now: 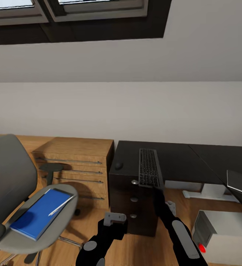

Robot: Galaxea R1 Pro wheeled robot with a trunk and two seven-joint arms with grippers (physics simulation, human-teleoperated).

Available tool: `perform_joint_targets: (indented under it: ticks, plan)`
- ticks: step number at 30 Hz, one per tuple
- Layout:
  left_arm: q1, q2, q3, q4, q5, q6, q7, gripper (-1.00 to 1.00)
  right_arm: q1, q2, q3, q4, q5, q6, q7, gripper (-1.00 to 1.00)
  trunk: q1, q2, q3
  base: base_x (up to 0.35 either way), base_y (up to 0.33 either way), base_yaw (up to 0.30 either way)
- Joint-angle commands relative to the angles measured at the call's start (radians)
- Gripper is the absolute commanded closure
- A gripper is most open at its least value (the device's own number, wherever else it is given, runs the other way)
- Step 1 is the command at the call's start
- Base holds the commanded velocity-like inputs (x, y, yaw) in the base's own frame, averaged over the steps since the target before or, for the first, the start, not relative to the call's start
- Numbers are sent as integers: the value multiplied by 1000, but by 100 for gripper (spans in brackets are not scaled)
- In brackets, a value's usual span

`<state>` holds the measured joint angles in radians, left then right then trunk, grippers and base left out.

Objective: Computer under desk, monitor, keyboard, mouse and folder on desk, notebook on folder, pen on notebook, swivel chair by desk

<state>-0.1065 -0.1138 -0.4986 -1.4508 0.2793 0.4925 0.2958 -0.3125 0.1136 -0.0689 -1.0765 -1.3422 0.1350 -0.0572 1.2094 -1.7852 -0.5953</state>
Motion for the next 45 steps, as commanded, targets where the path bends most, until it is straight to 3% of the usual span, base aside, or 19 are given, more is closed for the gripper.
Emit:
perform_joint_targets:
  ticks: [1,16,25,28,29,32,36,45]
  plan:
    - [-1,0,-2,-1,11,3,9,-100,0,1,-3,-2,-7,6,-6,-100,0,-1,-1,-242,-15,0]
    - [-1,0,-1,-5,11,3,9,-100,0,-3,-26,-7,-4,-15,-7,-100,0,-1,-1,-122,-39,0]
    - [-1,0,0,-6,11,3,13,-100,0,-14,-39,-42,-3,-82,-42,-100,-35,62,27,-4,-2,0]
    - [-1,0,0,-5,11,3,37,-100,0,-36,-41,-62,2,-90,-51,-100,-46,83,37,0,0,0]
    - [-1,0,0,-4,11,3,63,-100,0,-62,-40,-70,4,-94,-53,-100,-50,90,40,0,0,0]
    - [-1,0,1,-3,12,3,84,-100,0,-80,-40,-75,5,-100,-54,-100,-62,111,49,0,0,0]
    - [-1,0,1,-1,13,3,99,-100,0,-94,-41,-78,10,-130,-55,-100,-77,139,62,0,0,0]
    - [-1,-10,12,109,14,3,112,-100,0,-112,-42,-81,87,-190,-60,-100,-112,202,90,0,0,0]
